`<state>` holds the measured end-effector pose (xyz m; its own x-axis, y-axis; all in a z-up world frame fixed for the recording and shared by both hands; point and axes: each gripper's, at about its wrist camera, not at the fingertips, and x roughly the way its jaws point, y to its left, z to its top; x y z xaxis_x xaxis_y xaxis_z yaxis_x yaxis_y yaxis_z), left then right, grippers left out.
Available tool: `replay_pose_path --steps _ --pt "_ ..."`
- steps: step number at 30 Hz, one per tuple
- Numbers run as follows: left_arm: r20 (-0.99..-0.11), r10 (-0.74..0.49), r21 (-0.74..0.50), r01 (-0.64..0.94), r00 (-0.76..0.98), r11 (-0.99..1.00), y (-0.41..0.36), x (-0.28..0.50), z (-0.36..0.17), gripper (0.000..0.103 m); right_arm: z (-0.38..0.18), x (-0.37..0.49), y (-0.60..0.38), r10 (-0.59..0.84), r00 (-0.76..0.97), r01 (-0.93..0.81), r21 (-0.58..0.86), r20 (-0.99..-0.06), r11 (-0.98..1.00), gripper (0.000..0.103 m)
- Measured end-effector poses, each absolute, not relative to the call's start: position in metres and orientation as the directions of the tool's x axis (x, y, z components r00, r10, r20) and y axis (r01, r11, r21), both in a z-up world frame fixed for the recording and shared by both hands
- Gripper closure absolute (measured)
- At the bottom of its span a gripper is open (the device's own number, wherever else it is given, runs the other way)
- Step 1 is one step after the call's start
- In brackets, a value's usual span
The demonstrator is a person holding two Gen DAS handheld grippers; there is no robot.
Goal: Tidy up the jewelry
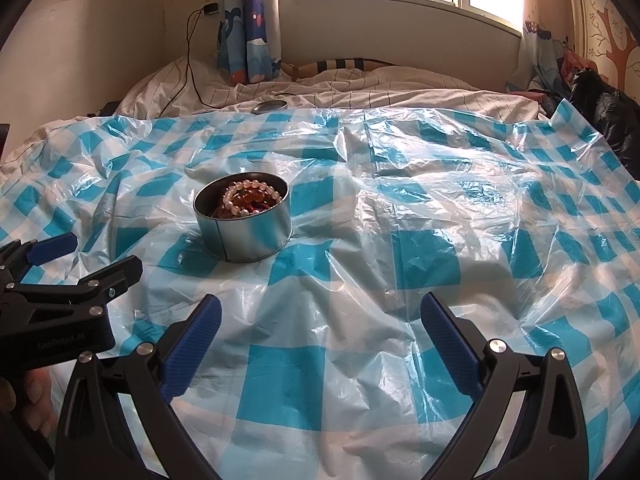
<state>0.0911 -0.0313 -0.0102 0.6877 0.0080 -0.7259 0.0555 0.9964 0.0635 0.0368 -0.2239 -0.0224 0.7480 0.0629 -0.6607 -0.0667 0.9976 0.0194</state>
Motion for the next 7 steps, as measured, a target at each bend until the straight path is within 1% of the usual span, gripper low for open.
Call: replay_pose_path --steps 7 --pt "-0.739 -0.010 0.050 0.070 0.673 0.996 -0.0321 0.0946 -0.0138 0.008 -0.0235 0.0404 -0.2241 0.065 0.743 -0.069 0.021 -0.666 0.997 0.007"
